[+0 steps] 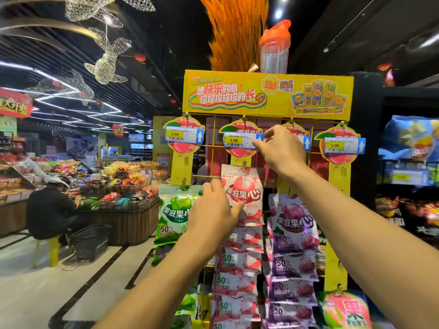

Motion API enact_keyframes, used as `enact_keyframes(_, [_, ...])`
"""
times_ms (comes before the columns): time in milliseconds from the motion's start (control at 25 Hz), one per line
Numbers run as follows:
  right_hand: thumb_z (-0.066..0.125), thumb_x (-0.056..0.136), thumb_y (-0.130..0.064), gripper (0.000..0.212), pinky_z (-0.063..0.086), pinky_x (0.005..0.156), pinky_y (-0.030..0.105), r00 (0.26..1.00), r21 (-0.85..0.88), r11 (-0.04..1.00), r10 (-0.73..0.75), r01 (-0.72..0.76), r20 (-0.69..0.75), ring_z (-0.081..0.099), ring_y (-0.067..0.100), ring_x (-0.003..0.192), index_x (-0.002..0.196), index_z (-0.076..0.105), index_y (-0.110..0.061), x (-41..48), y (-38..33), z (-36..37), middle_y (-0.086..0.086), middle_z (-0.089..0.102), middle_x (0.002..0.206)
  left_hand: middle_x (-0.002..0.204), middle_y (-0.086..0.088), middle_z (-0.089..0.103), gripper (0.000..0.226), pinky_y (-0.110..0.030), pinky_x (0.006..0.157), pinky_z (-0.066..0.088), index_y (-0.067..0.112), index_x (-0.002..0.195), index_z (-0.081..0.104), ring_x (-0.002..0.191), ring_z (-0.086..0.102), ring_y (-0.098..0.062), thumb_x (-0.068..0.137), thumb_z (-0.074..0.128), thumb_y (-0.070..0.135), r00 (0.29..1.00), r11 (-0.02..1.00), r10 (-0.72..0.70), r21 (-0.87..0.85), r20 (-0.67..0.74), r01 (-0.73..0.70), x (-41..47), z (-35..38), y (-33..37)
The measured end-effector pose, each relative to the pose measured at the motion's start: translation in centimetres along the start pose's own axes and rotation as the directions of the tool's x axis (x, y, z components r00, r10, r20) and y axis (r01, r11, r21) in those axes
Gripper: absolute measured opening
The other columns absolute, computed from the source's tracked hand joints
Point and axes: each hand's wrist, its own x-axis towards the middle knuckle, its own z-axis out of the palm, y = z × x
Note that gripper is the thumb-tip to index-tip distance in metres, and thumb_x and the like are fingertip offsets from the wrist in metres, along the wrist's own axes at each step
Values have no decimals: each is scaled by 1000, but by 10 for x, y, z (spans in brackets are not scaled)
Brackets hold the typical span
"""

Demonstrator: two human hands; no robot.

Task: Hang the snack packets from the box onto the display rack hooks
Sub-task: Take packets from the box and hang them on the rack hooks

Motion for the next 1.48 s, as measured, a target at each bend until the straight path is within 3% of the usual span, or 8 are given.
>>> enact_keyframes(120, [64, 89, -58, 42, 49, 80, 39, 1000, -18, 1000, -8, 8, 11, 63, 32, 106, 112, 60, -23, -17, 3, -7, 3, 71, 106, 126, -6, 47, 56, -41, 82, 51, 15, 131, 41, 114, 57, -30, 100, 54, 59, 995, 995, 68, 74, -73, -62, -10, -3, 2])
enact_keyframes(240, [59, 90, -62, 48, 50, 80, 42, 998, -195, 980, -17, 27, 53, 64, 36, 104, 112, 57, -20, -44, 16, -18, 6, 70, 106, 135, -8, 51, 58, -43, 96, 50, 14, 140, 43, 121, 52, -31, 101, 49, 58, 981, 981, 171, 107, -89, -161, -17, -4, 9])
enact_keyframes(320, [57, 93, -58, 47, 48, 78, 42, 995, -315, 948, -20, 49, 94, 63, 36, 105, 113, 54, -16, -68, 29, -28, 9, 68, 110, 144, -8, 51, 64, -45, 103, 46, 13, 149, 40, 128, 49, -32, 102, 47, 56, 969, 963, 240, 139, -66, -229, -24, 0, 17])
enact_keyframes(440, [55, 94, -57, 51, 49, 81, 42, 992, -449, 891, -12, 69, 129, 59, 35, 111, 121, 54, -13, -109, 54, -41, 9, 65, 116, 144, -8, 53, 59, -44, 104, 43, 13, 144, 46, 131, 49, -33, 101, 50, 54, 945, 940, 326, 111, -17, -323, -42, 8, 31])
enact_keyframes(680, [51, 96, -54, 49, 48, 82, 44, 949, -628, 778, 188, 15, 255, 54, 37, 116, 125, 53, -13, -189, 127, -68, 12, 60, 119, 138, -9, 58, 53, -43, 99, 44, 13, 135, 50, 127, 52, -34, 101, 51, 54, 877, 894, 447, -39, 176, -447, -89, 55, 68])
enact_keyframes(920, [51, 96, -52, 48, 48, 88, 45, 885, -720, 694, 344, -15, 313, 52, 35, 118, 124, 52, -13, -259, 209, -102, 11, 59, 123, 141, -10, 57, 53, -45, 102, 43, 14, 139, 48, 128, 53, -35, 101, 50, 52, 765, 843, 525, -105, 373, -528, -136, 128, 129])
enact_keyframes(1080, [46, 98, -53, 51, 49, 90, 44, 862, -738, 673, 403, -50, 308, 53, 33, 117, 130, 50, -13, -288, 267, -125, 10, 58, 124, 148, -10, 53, 60, -43, 111, 40, 12, 147, 44, 136, 48, -32, 104, 48, 53, 720, 833, 536, -139, 441, -535, -156, 172, 177])
enact_keyframes(1480, [45, 98, -53, 53, 47, 95, 43, 768, -773, 612, 571, -165, 288, 51, 33, 122, 132, 50, -13, -335, 427, -200, 10, 57, 130, 151, -7, 52, 64, -43, 110, 42, 14, 153, 40, 138, 48, -31, 104, 47, 54, 586, 812, 553, -225, 592, -539, -208, 296, 312])
